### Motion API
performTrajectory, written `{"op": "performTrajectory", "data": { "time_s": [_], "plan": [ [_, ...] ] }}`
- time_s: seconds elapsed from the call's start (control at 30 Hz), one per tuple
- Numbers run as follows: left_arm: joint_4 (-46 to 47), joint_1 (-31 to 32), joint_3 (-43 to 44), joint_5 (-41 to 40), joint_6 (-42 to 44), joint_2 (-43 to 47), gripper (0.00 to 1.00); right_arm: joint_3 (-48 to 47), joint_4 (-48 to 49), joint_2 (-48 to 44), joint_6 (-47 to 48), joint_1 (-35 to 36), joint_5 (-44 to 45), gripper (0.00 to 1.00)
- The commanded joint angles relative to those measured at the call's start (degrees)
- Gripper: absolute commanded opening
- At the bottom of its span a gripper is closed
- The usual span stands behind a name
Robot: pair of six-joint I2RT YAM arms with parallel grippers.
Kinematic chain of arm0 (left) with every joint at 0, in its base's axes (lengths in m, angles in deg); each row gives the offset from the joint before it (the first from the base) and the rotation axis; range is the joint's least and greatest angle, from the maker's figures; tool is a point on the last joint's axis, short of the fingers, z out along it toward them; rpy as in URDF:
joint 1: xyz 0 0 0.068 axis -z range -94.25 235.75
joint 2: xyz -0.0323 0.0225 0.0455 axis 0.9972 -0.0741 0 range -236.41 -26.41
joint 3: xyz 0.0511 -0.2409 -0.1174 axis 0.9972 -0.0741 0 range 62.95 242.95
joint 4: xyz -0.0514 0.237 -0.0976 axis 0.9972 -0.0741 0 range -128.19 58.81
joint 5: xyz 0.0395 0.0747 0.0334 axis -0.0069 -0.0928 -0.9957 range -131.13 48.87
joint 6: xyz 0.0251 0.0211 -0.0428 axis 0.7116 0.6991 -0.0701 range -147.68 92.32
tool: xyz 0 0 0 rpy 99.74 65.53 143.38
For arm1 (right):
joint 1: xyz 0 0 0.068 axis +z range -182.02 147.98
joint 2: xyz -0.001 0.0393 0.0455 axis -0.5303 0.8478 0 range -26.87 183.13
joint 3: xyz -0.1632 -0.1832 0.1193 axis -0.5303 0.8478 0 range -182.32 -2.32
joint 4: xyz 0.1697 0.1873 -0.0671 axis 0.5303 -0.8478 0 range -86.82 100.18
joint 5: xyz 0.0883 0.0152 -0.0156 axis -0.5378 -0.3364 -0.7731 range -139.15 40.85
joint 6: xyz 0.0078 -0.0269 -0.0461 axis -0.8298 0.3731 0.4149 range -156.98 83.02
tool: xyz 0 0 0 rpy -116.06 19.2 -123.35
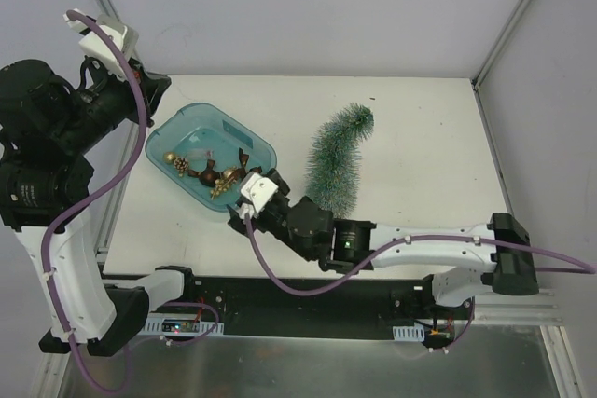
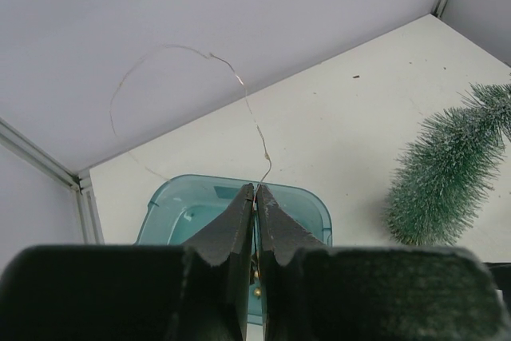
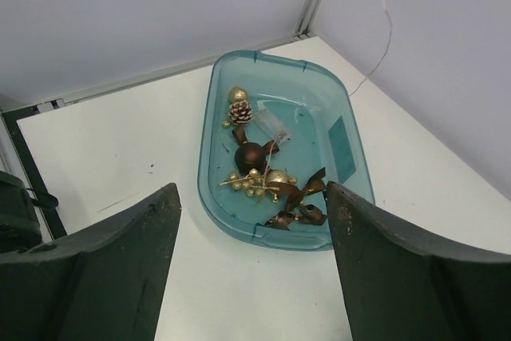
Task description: Decorate the small christmas tree
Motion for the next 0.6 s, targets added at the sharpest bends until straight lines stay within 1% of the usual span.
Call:
{"op": "performTrajectory", "data": {
  "time_s": [0.0, 0.07, 0.23, 0.4, 0.5, 0.57],
  "plan": [
    [0.9, -0.1, 1.1, 1.1, -0.5, 1.2, 0.04, -5.8, -0.7, 4.6, -6.4, -3.5, -7.8, 0.76],
    [0.9, -0.1, 1.0, 1.0, -0.3, 1.5, 0.04, -6.7, -0.9, 6.7, -7.6, -4.8, -9.0, 0.76],
    [0.9, -0.2, 0.9, 0.8, -0.2, 1.9, 0.03, -9.4, -2.4, 13.6, -6.7, -6.7, -7.5, 0.76],
    [0.9, -0.1, 0.3, 0.4, 0.1, 2.1, 0.02, -10.3, -4.4, 16.8, -9.3, -8.0, -10.8, 0.76],
    [0.9, -0.1, -0.2, 0.5, 0.2, 2.1, 0.02, -10.6, -5.3, 18.8, -10.2, -8.7, -10.7, 0.76],
    [0.9, -0.2, -0.2, 0.6, 0.1, 2.1, 0.01, -10.9, -5.8, 19.8, -10.7, -9.2, -9.7, 0.73]
  ]
}}
